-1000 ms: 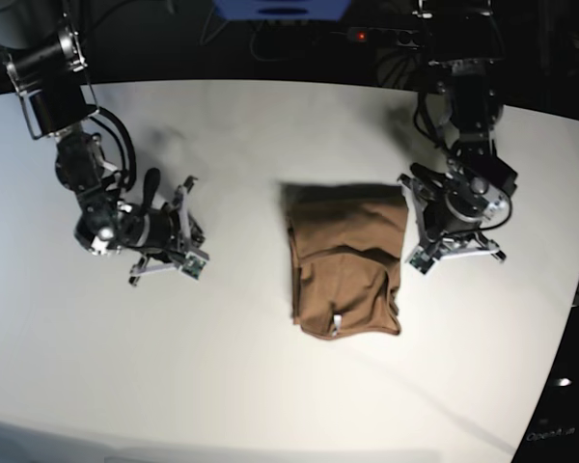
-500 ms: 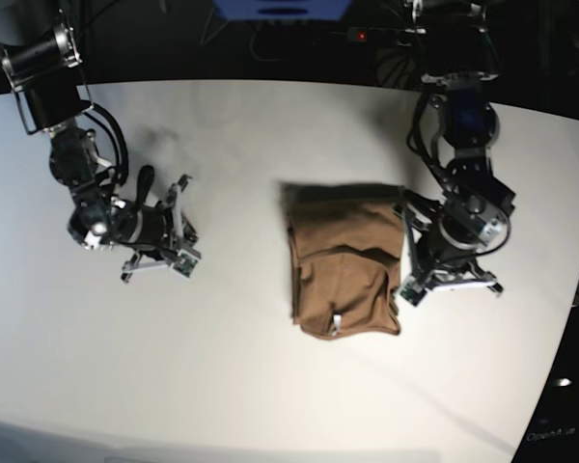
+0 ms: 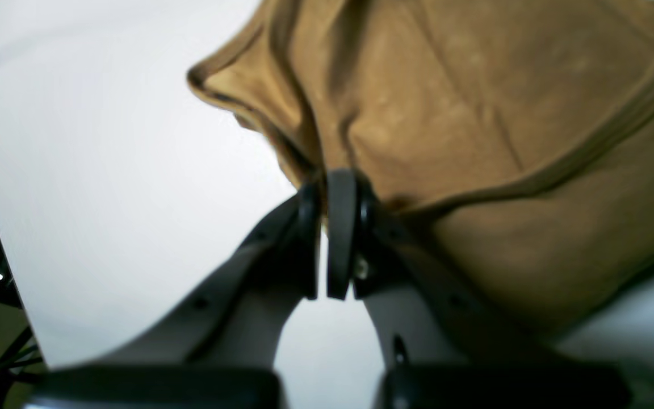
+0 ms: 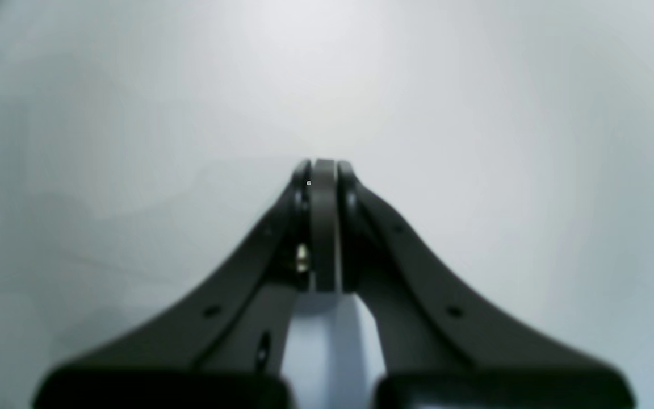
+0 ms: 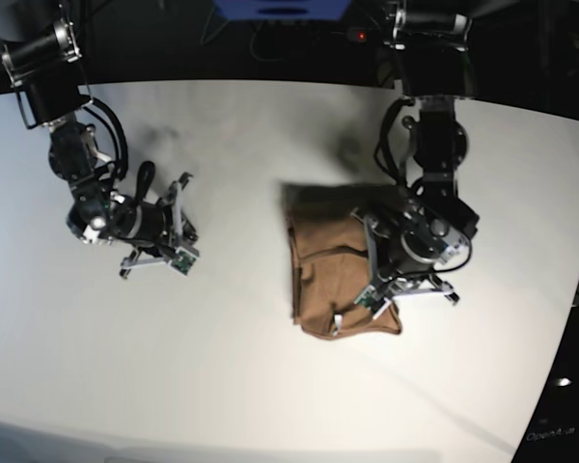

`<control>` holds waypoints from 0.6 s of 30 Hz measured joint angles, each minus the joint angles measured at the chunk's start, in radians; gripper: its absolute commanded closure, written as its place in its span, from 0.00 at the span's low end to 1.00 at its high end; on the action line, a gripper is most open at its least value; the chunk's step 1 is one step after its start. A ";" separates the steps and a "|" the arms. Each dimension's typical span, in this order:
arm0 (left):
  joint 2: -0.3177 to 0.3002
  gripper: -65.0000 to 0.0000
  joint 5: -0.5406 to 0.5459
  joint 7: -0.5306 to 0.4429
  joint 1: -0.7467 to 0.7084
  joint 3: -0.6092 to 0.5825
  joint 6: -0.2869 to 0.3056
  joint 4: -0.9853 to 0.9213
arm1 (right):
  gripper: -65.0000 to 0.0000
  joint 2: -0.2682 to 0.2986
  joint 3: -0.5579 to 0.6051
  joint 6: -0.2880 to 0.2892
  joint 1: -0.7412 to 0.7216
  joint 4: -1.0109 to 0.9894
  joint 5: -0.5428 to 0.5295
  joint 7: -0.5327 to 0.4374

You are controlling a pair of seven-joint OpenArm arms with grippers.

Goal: Fold the T-shirt properly

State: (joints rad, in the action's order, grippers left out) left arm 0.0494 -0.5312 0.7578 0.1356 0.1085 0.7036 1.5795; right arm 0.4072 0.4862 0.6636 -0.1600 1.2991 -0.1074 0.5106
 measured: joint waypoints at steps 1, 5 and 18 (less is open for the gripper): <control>0.000 0.97 0.000 0.000 0.005 0.000 0.000 -0.011 | 1.00 0.000 0.000 -0.003 0.003 0.002 0.000 -0.007; 0.000 0.97 -0.003 -0.090 0.014 0.005 0.000 -0.076 | 1.00 0.003 0.000 -0.008 0.009 0.002 -0.005 -0.015; -0.005 0.97 -0.004 -0.220 0.028 0.008 -0.001 -0.237 | 1.00 0.020 -0.002 -0.005 0.031 0.019 -0.018 -0.032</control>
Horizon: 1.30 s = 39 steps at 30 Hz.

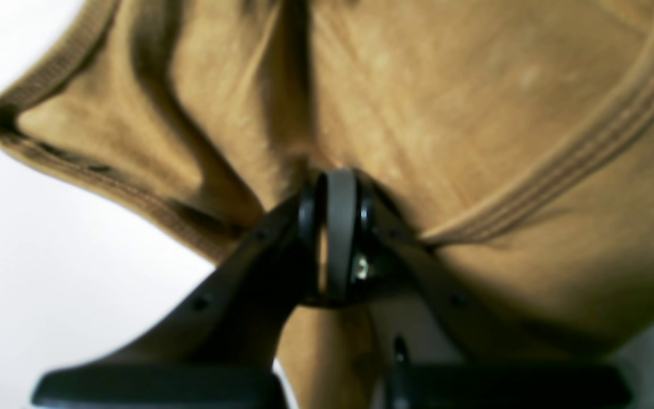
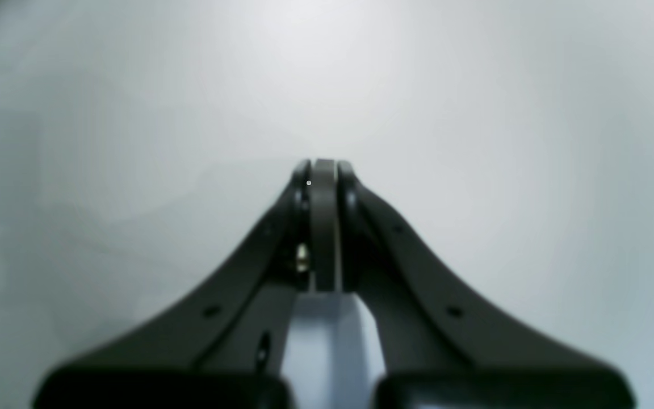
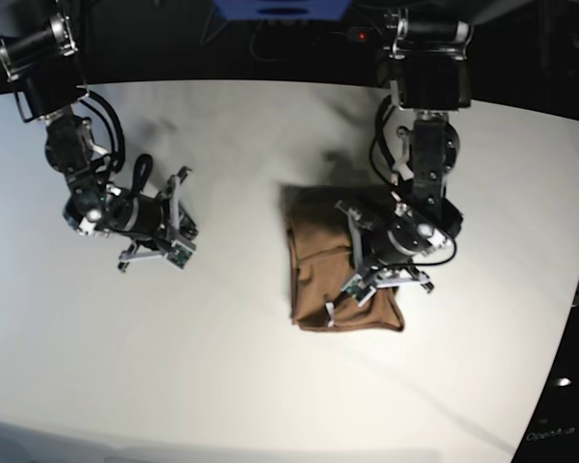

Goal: Fold the T-shirt properly

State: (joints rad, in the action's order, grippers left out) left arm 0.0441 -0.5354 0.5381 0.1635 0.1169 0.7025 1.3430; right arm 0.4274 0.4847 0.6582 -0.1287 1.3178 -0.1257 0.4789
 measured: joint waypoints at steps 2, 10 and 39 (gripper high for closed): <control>0.002 0.97 0.000 0.000 0.001 0.006 -0.002 0.002 | 1.00 0.018 0.002 0.011 0.014 0.036 0.007 0.024; 0.006 0.97 0.000 -0.002 0.011 0.037 -0.003 0.109 | 1.00 0.057 -0.088 0.034 0.122 0.191 0.045 0.126; 0.043 0.97 -0.009 0.012 -0.179 0.156 -0.002 0.453 | 1.00 0.162 -0.324 0.047 0.379 0.327 0.187 0.147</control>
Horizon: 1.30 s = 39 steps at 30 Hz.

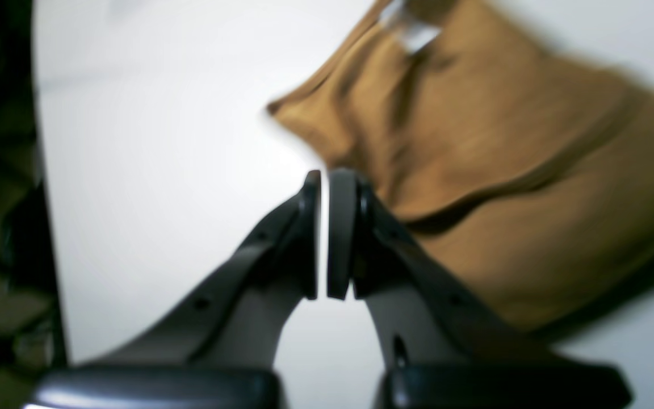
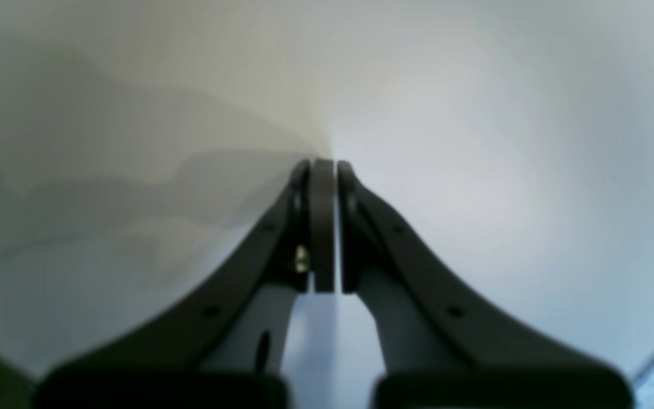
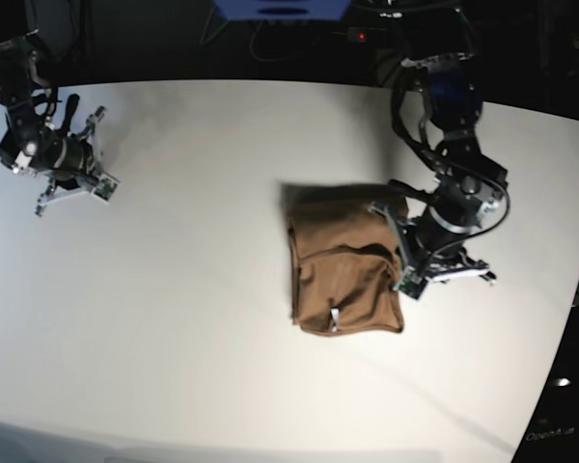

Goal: Fold the T-shirt properly

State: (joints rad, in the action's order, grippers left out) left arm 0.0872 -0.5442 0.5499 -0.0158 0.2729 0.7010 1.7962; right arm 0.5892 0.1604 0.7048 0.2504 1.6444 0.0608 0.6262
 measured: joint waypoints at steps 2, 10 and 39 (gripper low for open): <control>-0.004 0.97 0.002 -0.006 -0.038 0.045 -0.003 0.008 | 1.00 -0.018 -0.052 -0.003 0.065 0.068 0.082 0.006; 0.000 0.97 0.007 -0.010 -0.116 0.246 0.002 0.047 | 1.00 -0.152 -0.161 0.001 0.230 0.253 0.353 -0.009; 0.039 0.97 -0.140 -0.212 -0.329 0.583 0.002 0.065 | 1.00 -0.433 -0.472 0.000 0.606 0.282 0.453 -0.324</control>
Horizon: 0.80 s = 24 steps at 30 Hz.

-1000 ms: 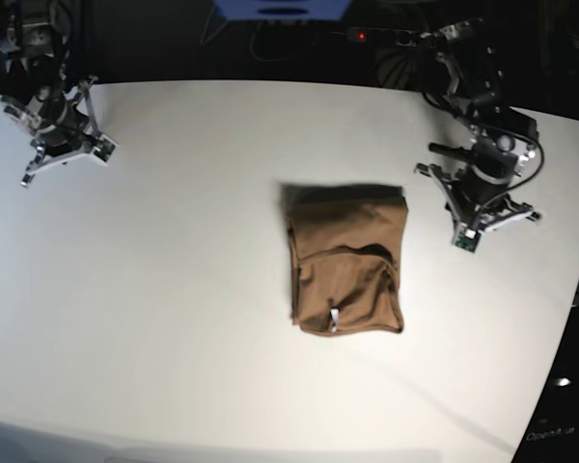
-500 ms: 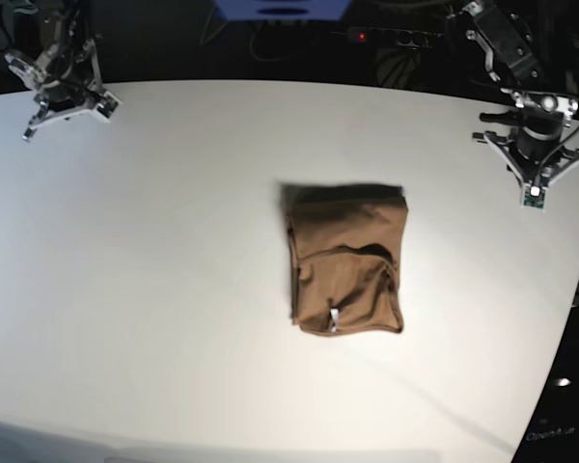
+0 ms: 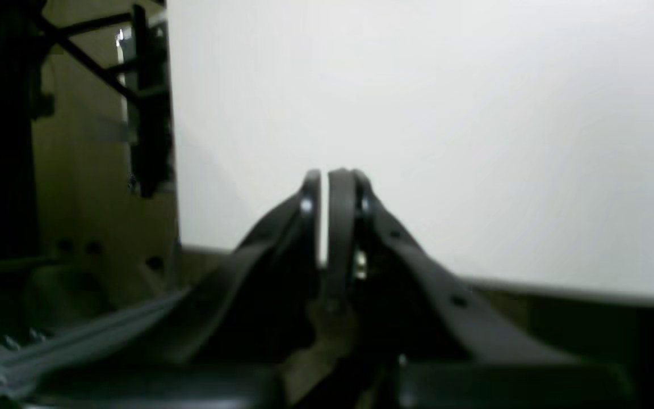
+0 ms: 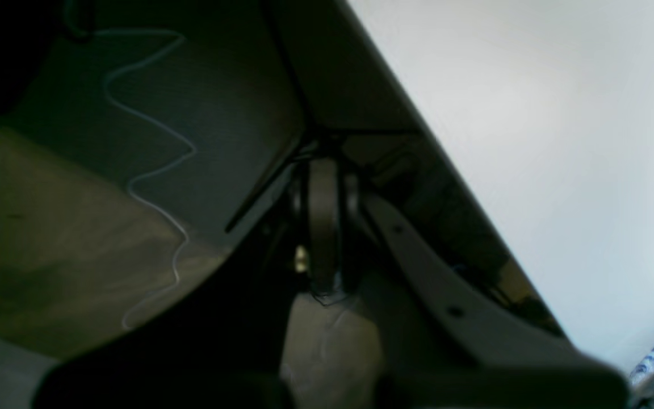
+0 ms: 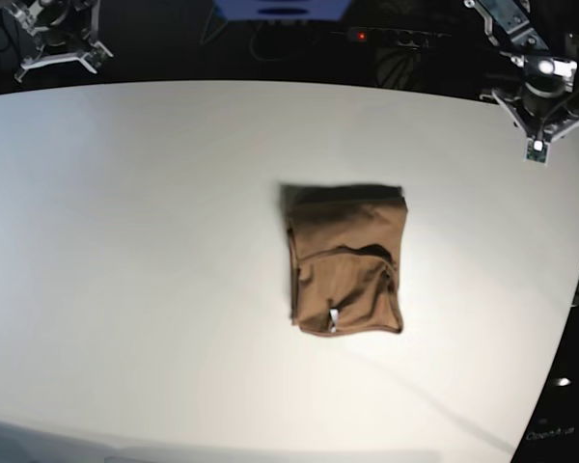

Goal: Fold the T-shirt properly

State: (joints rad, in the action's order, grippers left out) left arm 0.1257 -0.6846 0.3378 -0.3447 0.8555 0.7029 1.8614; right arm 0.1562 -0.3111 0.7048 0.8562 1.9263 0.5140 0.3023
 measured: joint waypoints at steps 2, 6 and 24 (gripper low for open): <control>0.011 0.97 -0.003 -0.026 -0.026 -0.003 0.012 0.013 | 1.00 -0.014 -0.013 -0.001 0.011 0.000 0.000 0.001; 0.010 0.97 0.007 -0.055 -0.075 -0.006 0.001 0.035 | 1.00 -0.026 -0.016 -0.001 0.031 -0.016 0.000 -0.003; 0.005 0.97 -0.007 -0.215 -0.223 -0.021 0.005 -0.105 | 1.00 -0.065 -0.045 -0.003 0.044 -0.280 -0.002 -0.129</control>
State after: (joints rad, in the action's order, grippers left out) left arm 0.1303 -0.6914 0.1226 -0.5678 0.8341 0.7074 1.7565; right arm 0.0910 -0.3561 0.7021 0.9001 1.6463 0.5125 0.1730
